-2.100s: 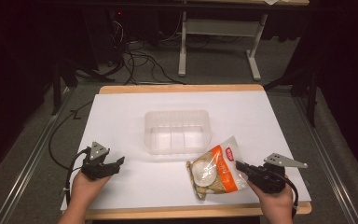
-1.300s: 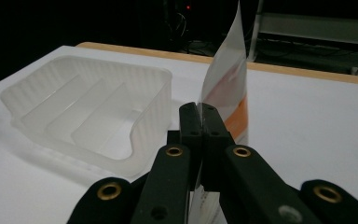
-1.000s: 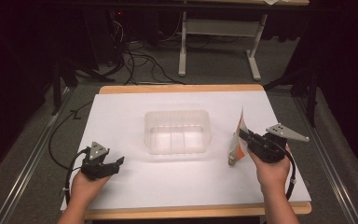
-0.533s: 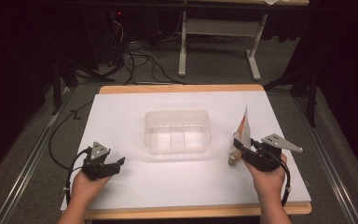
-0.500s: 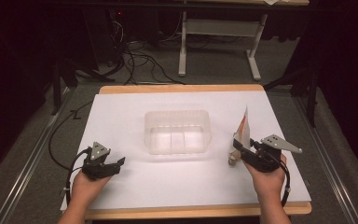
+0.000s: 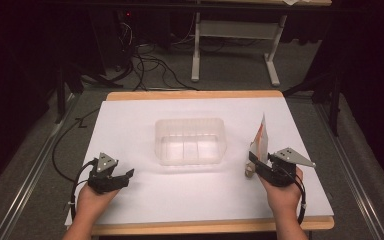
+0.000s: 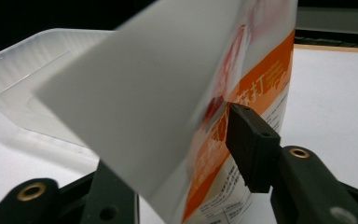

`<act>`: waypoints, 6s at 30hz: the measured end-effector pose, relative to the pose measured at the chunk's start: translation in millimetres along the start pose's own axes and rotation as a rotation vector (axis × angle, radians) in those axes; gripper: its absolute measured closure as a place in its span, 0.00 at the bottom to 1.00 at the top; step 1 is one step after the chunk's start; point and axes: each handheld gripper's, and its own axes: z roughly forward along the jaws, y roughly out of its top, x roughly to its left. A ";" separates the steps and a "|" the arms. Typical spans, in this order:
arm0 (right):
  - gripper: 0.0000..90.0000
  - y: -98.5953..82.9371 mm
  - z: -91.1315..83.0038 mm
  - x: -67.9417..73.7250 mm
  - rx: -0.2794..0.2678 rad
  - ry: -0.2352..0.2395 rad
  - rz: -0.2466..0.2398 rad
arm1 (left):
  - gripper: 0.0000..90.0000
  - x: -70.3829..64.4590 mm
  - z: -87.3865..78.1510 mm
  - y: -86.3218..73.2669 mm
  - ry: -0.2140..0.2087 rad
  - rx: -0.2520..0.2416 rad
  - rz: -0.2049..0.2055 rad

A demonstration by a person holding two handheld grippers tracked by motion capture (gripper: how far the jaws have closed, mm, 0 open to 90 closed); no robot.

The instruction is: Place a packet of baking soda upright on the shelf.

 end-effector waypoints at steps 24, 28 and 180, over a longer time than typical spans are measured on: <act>1.00 2.4 -4.4 -8.8 0.028 0.000 0.013 | 0.35 -1.2 -0.3 0.8 -0.005 -0.003 0.008; 1.00 3.3 -6.3 -10.2 0.024 -0.015 0.000 | 0.35 -0.8 -1.0 1.0 -0.009 -0.012 0.006; 0.99 77.5 138.4 159.9 -0.102 0.245 -0.125 | 0.35 7.5 -7.8 6.0 -0.032 -0.062 0.041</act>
